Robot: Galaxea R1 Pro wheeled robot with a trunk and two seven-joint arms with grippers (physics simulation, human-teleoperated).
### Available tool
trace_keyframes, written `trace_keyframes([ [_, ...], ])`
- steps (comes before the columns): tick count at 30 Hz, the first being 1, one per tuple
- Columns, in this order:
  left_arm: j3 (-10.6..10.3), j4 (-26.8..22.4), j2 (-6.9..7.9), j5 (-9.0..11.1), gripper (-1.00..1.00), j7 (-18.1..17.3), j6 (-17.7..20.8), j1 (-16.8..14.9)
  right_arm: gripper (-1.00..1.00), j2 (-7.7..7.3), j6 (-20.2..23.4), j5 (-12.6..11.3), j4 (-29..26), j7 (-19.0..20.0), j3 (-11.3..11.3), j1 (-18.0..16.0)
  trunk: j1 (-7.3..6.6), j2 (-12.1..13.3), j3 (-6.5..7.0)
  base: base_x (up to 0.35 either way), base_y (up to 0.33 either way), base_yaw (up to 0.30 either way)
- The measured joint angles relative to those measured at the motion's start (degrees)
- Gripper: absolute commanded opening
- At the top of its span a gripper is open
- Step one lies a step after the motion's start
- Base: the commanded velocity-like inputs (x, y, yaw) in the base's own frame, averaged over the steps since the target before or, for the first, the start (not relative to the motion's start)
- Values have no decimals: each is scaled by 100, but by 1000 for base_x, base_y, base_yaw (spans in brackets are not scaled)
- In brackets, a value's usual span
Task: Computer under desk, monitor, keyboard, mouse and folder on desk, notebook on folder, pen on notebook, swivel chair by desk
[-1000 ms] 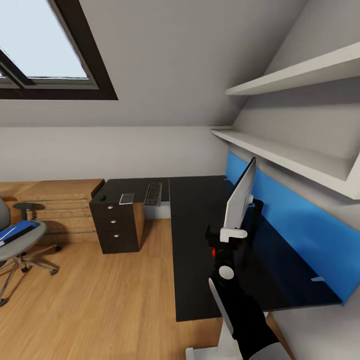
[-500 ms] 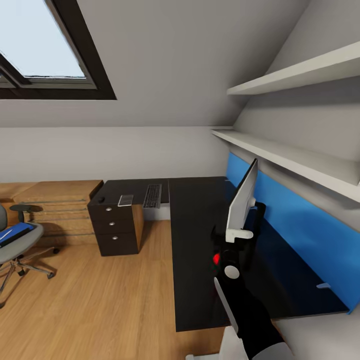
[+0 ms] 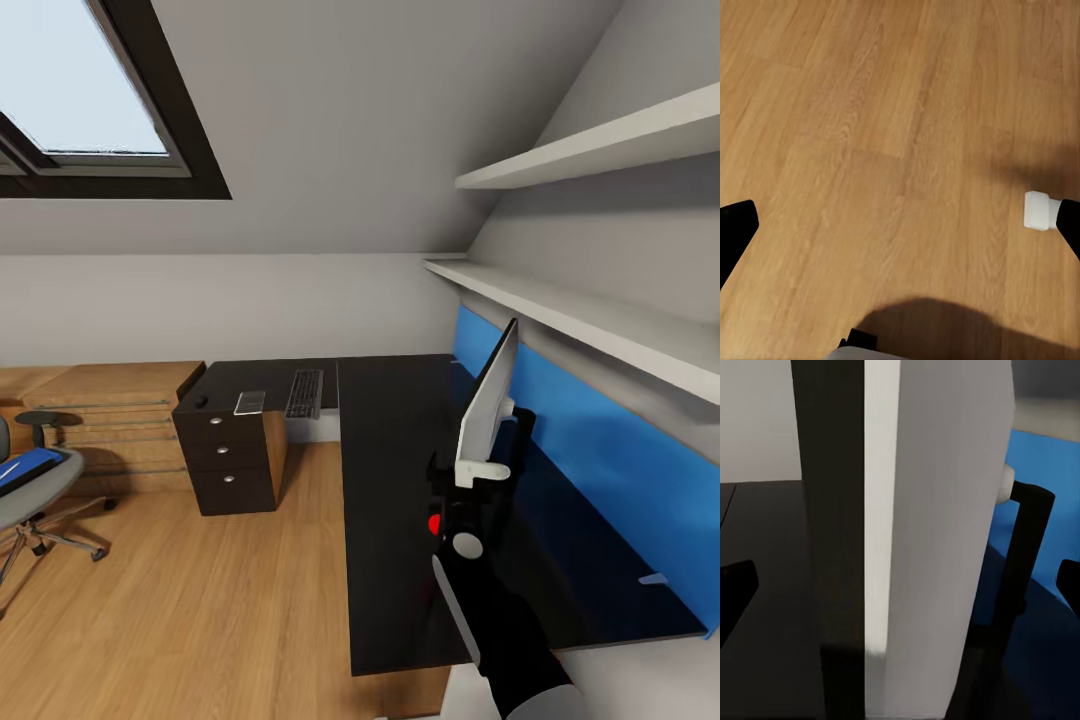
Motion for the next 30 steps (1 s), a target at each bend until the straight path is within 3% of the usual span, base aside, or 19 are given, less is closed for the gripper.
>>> trace_keyframes([
  [30,4,5,0,0,100,1,-3,0,100,-52,-8,5,57,-8,15,1,0,0,1,0,0,-1],
])
